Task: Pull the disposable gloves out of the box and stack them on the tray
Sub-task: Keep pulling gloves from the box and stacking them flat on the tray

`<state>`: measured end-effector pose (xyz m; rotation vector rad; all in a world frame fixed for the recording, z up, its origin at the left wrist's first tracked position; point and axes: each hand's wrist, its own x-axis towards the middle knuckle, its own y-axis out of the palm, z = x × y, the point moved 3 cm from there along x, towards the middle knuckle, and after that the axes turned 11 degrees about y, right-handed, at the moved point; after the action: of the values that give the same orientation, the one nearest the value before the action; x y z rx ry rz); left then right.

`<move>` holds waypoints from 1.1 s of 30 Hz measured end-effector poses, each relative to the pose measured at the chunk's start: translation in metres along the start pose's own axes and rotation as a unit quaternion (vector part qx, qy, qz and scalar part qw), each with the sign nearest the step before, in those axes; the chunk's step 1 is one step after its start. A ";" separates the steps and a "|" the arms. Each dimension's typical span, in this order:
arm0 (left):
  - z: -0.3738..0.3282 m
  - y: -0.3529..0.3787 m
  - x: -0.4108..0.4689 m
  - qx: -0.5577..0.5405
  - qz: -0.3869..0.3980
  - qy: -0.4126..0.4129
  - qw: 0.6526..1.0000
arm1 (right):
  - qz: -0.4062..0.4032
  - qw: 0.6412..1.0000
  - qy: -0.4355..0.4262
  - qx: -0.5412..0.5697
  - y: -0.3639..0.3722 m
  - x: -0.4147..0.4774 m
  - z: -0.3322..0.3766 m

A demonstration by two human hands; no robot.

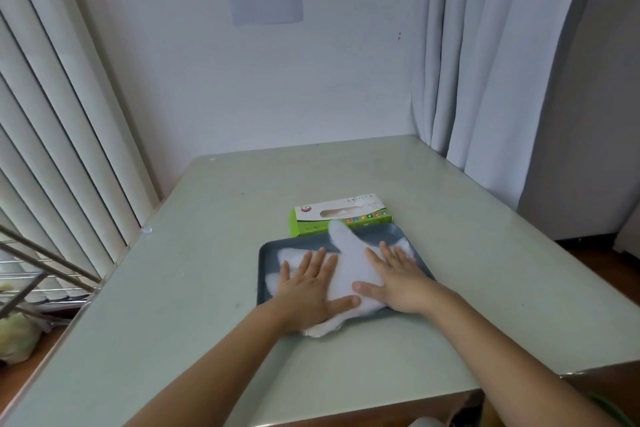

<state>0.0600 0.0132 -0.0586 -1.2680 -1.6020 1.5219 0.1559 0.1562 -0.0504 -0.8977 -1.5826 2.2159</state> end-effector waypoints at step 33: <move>0.088 -0.069 0.098 -0.215 -0.115 -0.024 0.969 | -0.072 0.975 -0.210 -0.002 -0.089 0.132 0.053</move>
<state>-0.0720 0.0730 -0.0260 -1.2123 -2.1100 1.1049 0.0095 0.2207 -0.0005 -0.3072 -1.7597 2.4045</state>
